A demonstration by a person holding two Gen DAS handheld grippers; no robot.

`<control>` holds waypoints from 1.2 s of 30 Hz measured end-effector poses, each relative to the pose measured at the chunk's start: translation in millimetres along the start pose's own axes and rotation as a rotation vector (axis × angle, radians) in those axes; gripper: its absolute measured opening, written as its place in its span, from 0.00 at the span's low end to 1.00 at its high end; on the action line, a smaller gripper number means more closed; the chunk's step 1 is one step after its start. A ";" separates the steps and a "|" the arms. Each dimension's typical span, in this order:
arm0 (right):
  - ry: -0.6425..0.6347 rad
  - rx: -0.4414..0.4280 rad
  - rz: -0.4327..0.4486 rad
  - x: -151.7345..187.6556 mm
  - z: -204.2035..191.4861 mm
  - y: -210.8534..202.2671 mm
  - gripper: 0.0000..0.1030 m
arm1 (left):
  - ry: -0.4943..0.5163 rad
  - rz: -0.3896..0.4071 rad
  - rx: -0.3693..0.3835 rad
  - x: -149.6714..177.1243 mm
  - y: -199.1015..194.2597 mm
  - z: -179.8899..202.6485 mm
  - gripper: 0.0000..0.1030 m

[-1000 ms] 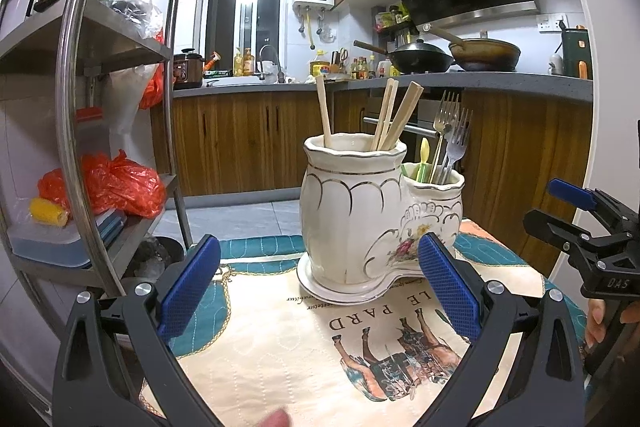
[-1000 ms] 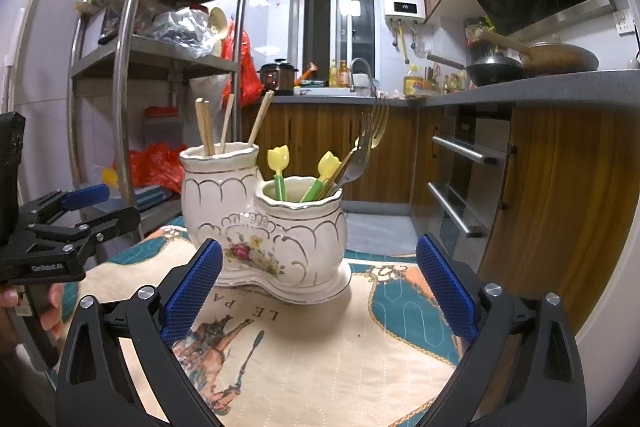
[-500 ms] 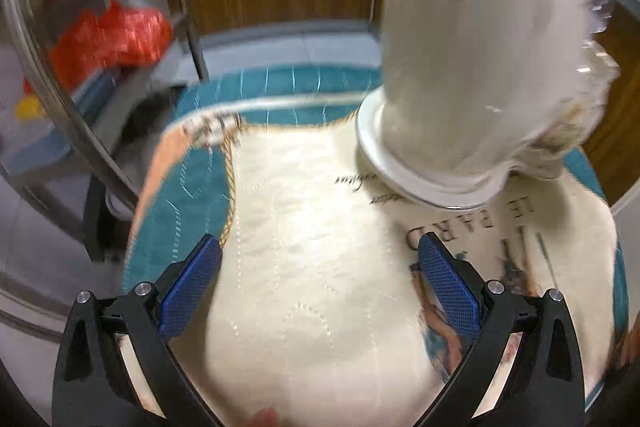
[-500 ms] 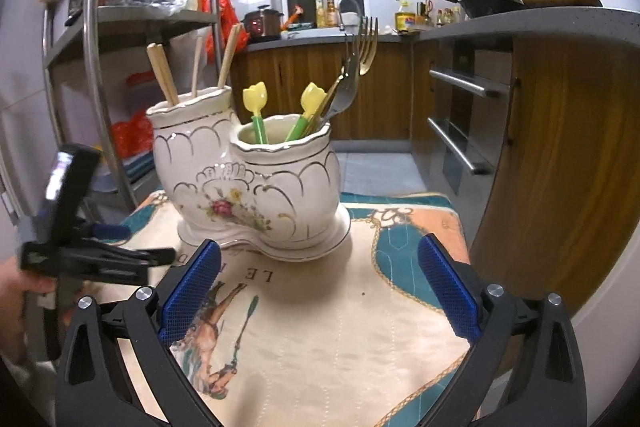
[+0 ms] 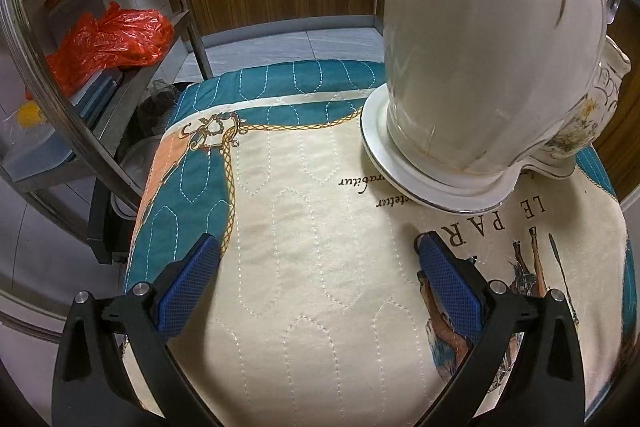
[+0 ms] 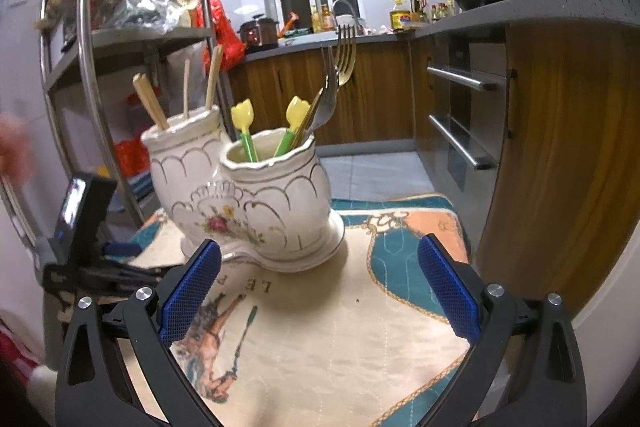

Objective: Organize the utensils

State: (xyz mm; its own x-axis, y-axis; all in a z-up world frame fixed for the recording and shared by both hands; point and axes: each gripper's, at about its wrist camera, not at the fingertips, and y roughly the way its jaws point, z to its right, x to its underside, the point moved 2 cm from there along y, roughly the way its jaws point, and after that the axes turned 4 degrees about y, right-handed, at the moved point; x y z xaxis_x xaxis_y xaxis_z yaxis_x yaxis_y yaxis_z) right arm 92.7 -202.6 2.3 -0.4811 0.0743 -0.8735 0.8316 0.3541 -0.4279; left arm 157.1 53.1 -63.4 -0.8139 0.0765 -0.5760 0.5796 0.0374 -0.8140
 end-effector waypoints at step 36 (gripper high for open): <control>0.229 0.078 0.092 -18.8 83.3 -14.6 0.95 | 0.000 -0.001 0.000 -0.6 0.1 0.2 0.96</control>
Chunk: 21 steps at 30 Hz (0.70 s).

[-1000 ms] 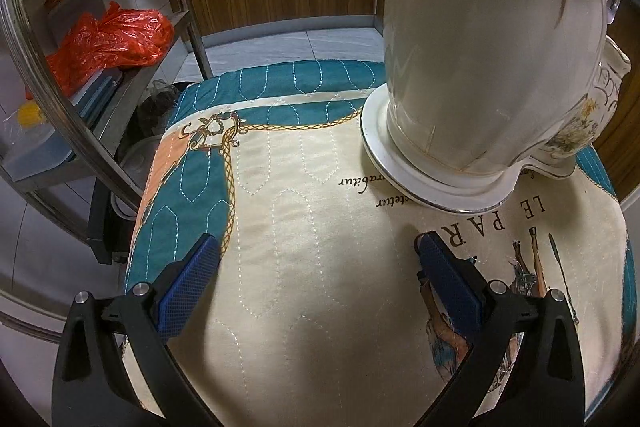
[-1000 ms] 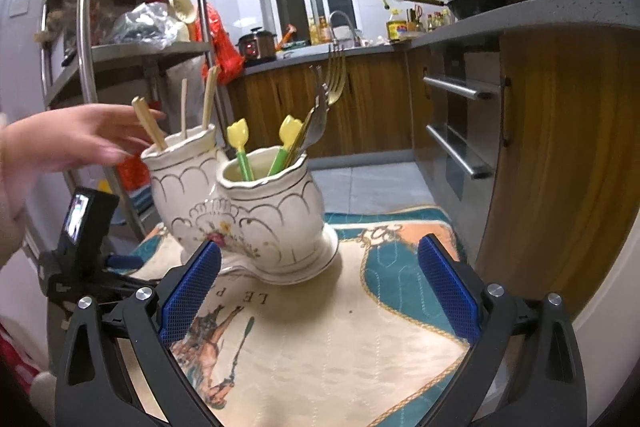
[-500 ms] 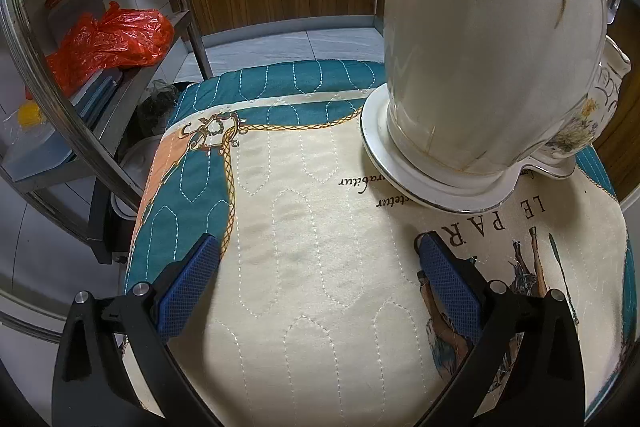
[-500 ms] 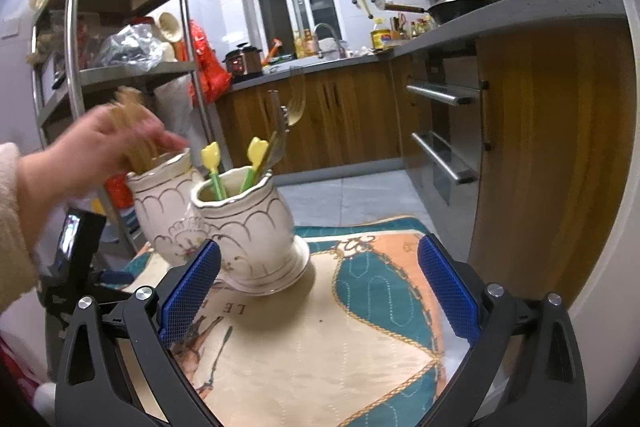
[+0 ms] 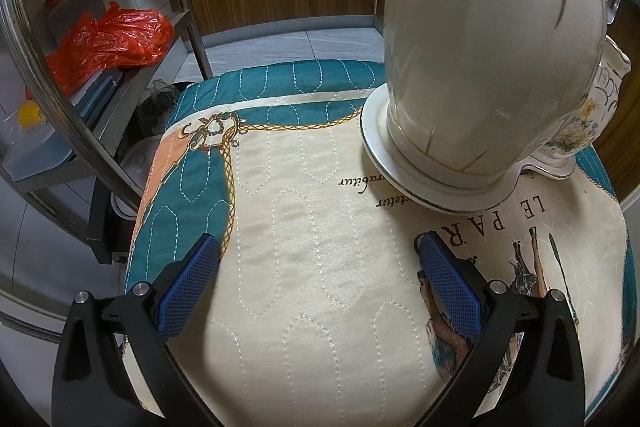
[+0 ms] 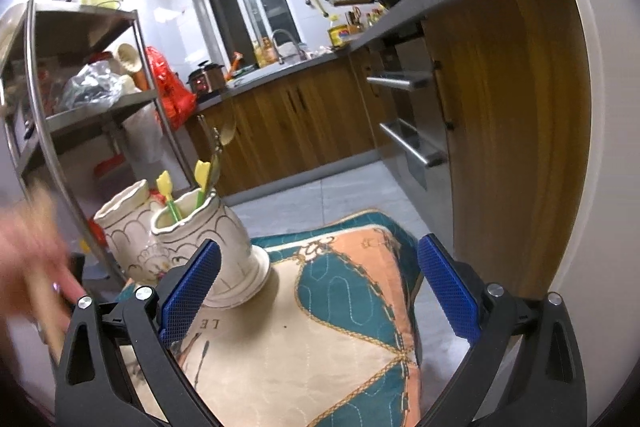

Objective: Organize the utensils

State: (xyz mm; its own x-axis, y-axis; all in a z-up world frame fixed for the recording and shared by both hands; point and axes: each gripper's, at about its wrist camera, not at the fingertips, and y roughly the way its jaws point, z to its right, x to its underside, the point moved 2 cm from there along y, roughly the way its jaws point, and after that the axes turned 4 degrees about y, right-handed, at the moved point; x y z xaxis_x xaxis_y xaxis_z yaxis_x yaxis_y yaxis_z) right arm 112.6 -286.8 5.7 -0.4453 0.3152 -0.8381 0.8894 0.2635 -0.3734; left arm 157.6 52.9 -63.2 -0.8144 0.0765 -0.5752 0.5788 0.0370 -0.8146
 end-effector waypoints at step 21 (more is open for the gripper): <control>-0.022 -0.011 0.019 -2.1 -5.2 -6.4 0.95 | 0.000 -0.001 0.000 -0.3 0.5 -0.2 0.96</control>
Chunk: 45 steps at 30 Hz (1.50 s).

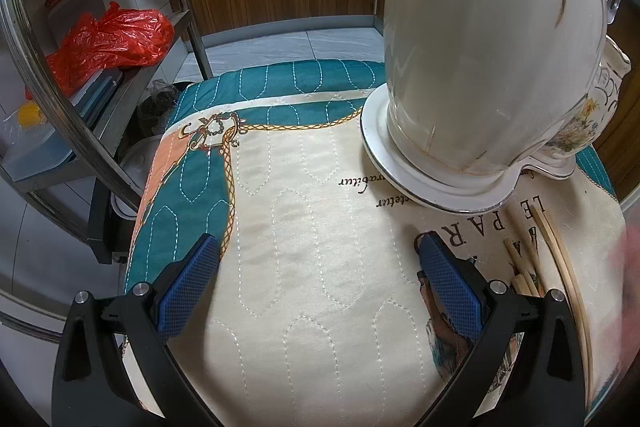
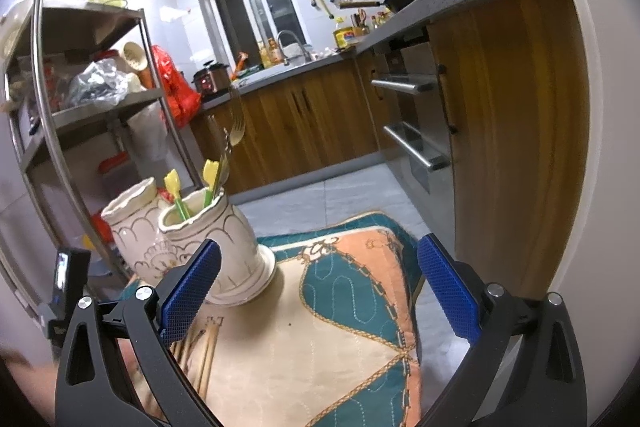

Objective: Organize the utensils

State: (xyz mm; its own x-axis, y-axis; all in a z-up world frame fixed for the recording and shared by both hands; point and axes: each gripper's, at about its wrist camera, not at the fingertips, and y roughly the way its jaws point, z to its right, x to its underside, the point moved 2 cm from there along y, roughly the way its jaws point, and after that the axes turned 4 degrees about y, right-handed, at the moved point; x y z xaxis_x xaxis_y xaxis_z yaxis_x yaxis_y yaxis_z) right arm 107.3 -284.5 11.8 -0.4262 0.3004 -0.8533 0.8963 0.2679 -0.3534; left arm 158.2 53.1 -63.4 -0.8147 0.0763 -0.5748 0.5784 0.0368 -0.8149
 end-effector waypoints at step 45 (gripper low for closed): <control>0.152 0.017 0.008 -14.2 45.1 -0.1 0.95 | 0.000 -0.001 0.000 -0.2 -0.6 0.5 0.96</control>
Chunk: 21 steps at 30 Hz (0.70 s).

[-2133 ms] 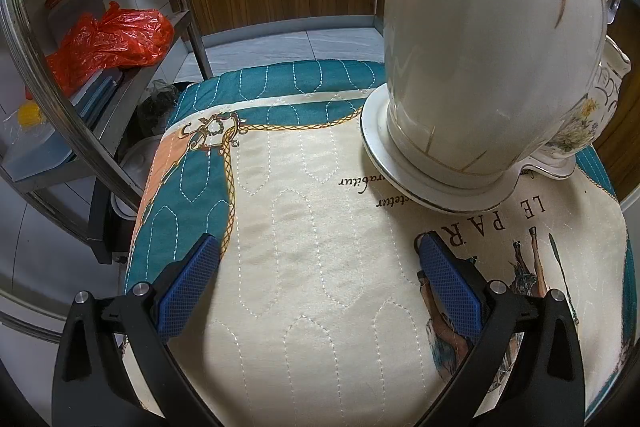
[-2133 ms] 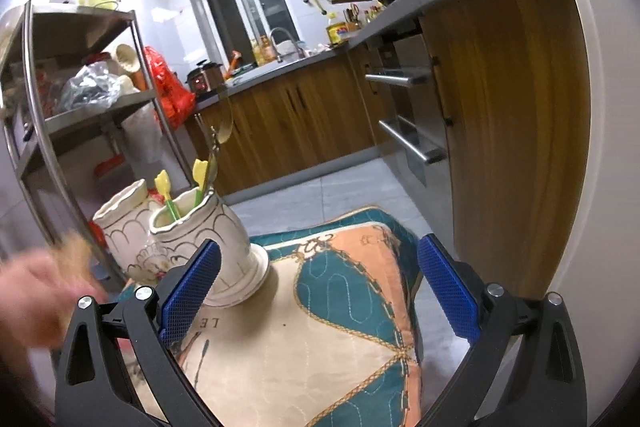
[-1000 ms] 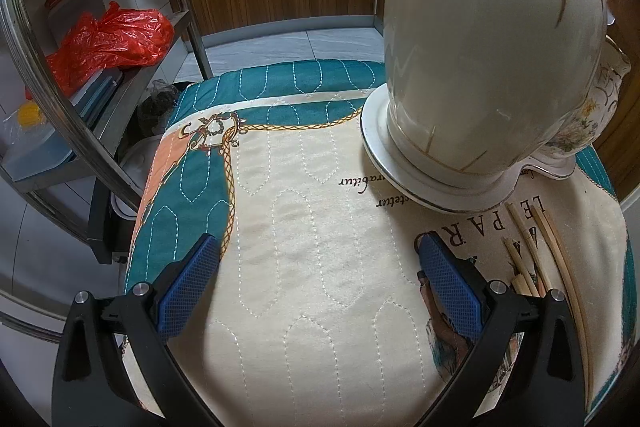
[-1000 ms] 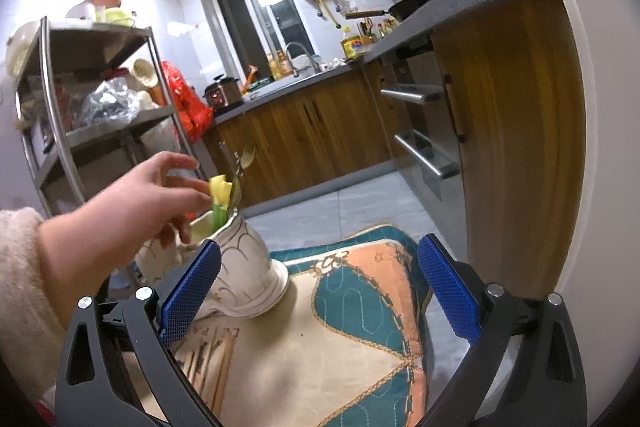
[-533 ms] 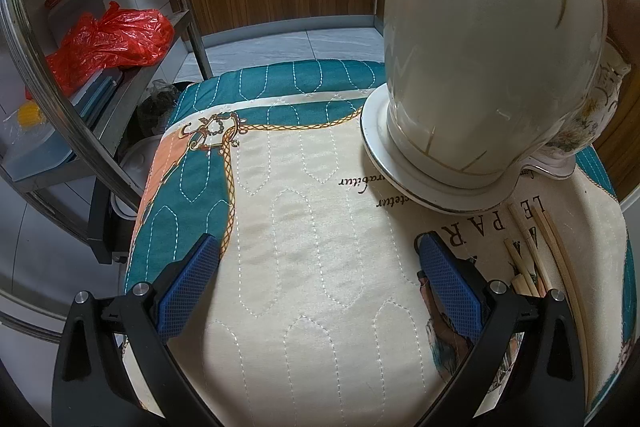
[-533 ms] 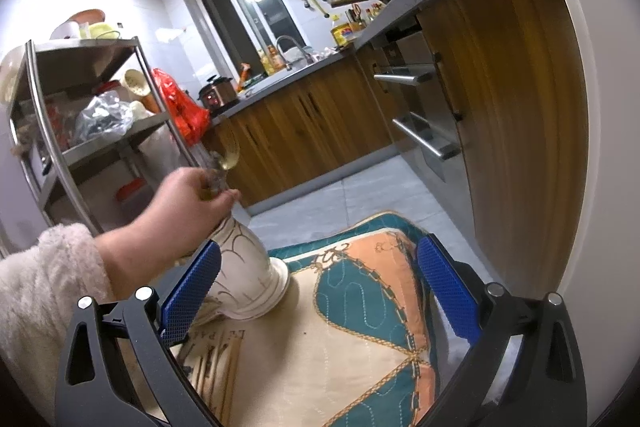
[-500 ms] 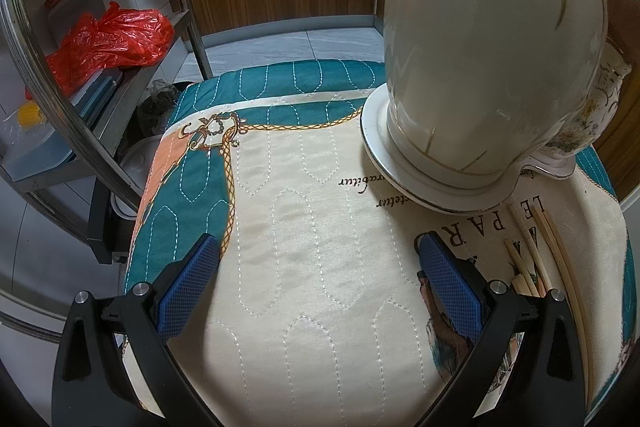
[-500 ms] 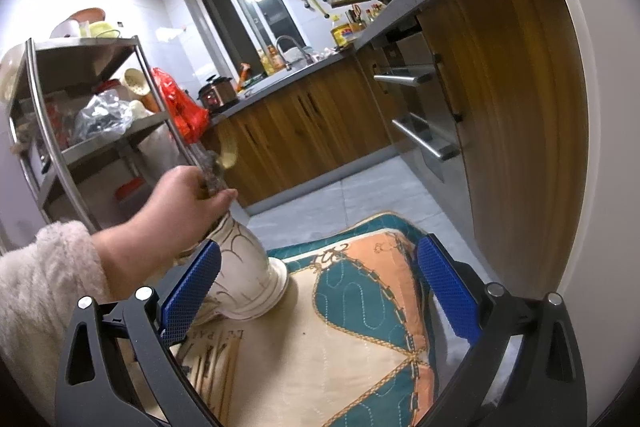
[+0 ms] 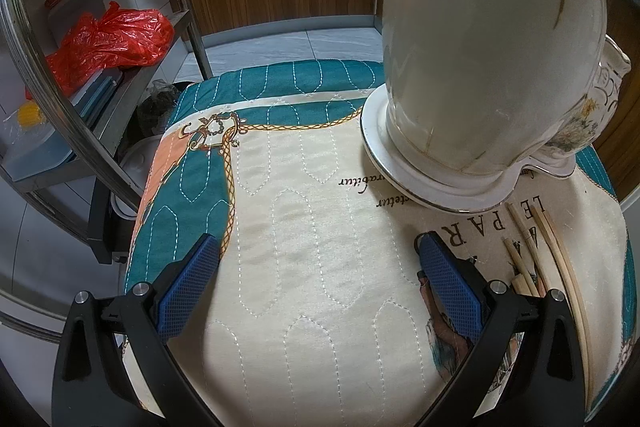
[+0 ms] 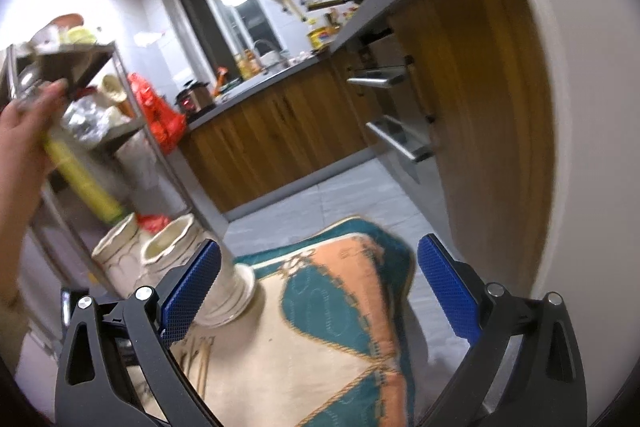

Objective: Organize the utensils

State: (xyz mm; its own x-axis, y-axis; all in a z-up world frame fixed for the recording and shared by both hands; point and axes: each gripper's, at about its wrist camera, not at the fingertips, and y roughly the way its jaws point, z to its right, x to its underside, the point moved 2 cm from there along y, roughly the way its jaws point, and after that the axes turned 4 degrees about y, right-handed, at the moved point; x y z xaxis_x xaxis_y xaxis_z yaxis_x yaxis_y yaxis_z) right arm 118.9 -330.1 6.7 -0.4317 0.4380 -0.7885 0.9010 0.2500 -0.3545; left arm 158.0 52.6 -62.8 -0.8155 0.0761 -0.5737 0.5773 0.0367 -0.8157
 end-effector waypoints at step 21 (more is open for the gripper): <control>-0.033 0.033 0.002 -0.1 4.8 3.7 0.95 | 0.000 0.000 0.000 -0.3 -0.5 0.2 0.96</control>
State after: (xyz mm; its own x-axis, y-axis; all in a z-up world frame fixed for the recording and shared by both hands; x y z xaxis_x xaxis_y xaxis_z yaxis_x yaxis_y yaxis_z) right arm 122.4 -333.3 3.1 -0.4285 0.4098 -0.8053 0.9032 0.2200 -0.3687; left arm 157.9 52.4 -62.2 -0.8157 0.0760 -0.5734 0.5770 0.0365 -0.8159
